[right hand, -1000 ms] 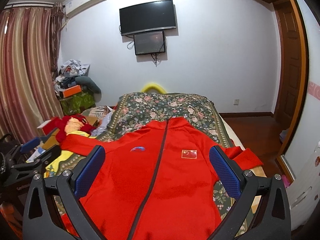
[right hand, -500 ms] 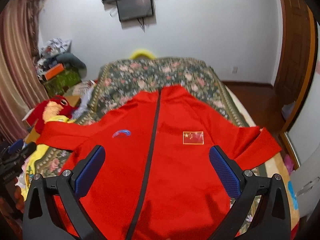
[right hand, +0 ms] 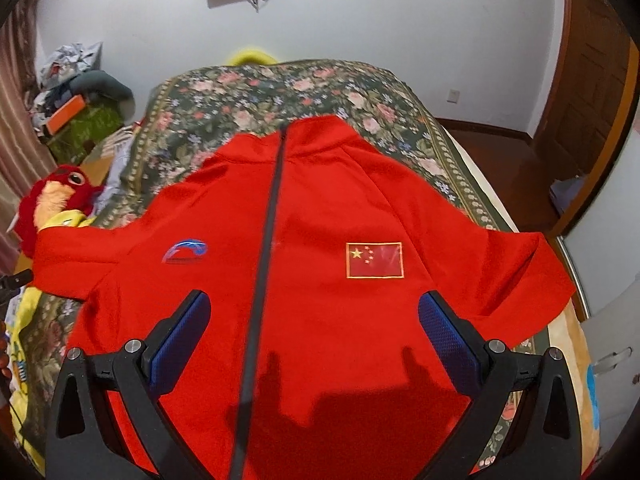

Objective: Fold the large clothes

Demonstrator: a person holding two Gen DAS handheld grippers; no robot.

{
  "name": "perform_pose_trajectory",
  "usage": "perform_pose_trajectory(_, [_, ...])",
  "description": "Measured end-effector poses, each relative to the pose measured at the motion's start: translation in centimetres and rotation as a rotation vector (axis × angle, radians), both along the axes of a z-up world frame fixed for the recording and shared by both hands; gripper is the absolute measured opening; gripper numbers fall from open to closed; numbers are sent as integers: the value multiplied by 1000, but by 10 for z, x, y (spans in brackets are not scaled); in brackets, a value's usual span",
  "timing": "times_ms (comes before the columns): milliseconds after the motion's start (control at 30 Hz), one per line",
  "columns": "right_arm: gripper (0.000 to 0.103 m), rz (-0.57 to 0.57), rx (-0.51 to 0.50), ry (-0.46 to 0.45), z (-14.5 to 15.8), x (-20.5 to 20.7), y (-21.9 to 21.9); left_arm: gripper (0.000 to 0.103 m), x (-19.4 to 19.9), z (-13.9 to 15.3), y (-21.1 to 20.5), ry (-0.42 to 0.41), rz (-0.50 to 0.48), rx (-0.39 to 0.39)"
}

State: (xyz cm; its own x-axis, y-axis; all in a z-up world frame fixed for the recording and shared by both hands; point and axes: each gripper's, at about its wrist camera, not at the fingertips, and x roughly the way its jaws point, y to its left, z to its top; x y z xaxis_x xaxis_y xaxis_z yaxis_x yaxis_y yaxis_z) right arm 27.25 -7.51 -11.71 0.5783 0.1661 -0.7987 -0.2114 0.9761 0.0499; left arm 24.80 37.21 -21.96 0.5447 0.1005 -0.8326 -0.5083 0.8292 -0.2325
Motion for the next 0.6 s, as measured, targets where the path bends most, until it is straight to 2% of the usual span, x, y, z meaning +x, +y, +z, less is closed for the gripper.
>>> perform_pose_trajectory(67, [103, 0, 10, 9, -1, 3, -1, 102, 1, -13, 22, 9, 42, -90])
perform_pose_trajectory(133, [103, 2, 20, 8, 0, 6, 1, 99, 3, -21, 36, 7, 56, -148])
perform_pose_trajectory(367, [103, 17, 23, 1, 2, 10, 3, 93, 10, -42, 79, -36, 169, -304])
perform_pose_trajectory(433, [103, 12, 29, 2, 2, 11, 1, 92, 12, -44, 88, -58, 191, -309])
perform_pose_trajectory(600, [103, -3, 38, -3, 5, 11, -10, 56, 21, -45, 107, -34, 279, -260])
